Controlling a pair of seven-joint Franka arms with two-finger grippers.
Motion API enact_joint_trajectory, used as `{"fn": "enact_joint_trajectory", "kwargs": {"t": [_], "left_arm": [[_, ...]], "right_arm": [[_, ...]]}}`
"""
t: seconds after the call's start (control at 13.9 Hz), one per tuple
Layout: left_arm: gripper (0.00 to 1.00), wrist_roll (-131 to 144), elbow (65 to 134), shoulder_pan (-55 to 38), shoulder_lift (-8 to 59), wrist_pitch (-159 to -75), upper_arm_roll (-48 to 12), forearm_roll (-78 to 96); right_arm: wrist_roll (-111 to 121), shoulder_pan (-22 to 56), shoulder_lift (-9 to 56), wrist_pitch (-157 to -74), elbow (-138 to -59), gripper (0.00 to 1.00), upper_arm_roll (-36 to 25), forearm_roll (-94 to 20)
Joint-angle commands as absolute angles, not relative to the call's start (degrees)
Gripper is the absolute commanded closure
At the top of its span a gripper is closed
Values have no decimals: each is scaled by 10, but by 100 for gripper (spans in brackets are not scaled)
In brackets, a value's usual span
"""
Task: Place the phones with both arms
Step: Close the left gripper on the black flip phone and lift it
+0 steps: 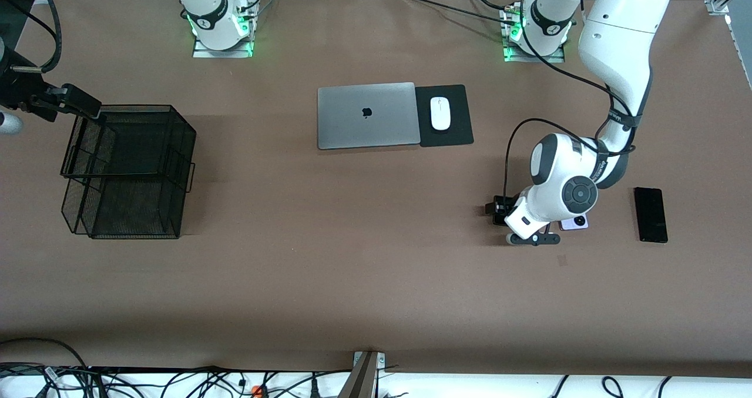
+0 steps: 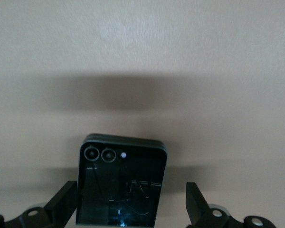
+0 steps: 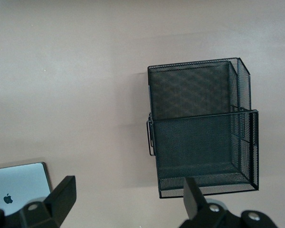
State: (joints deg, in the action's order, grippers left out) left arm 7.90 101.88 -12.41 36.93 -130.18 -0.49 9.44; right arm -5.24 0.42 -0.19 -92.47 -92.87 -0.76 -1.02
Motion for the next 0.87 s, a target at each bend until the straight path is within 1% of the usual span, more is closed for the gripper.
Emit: {"fn": "enact_joint_trajectory", "kwargs": {"t": [0.0,0.07,0.79], "left_arm": [[0,80,1066,-130,347,-1345,-2,98],[0,80,1074,-138,347,-1355,-2,99],[0,76,1070,-134,351,-1361,2,98]], "right_arm": [[-55,6,-4,-920,-927,0,-11,-19],[-55,6,-4,-919,-927,0,-11,-19],[-55,6,-4,-919,-927,0,-11,-20]]}}
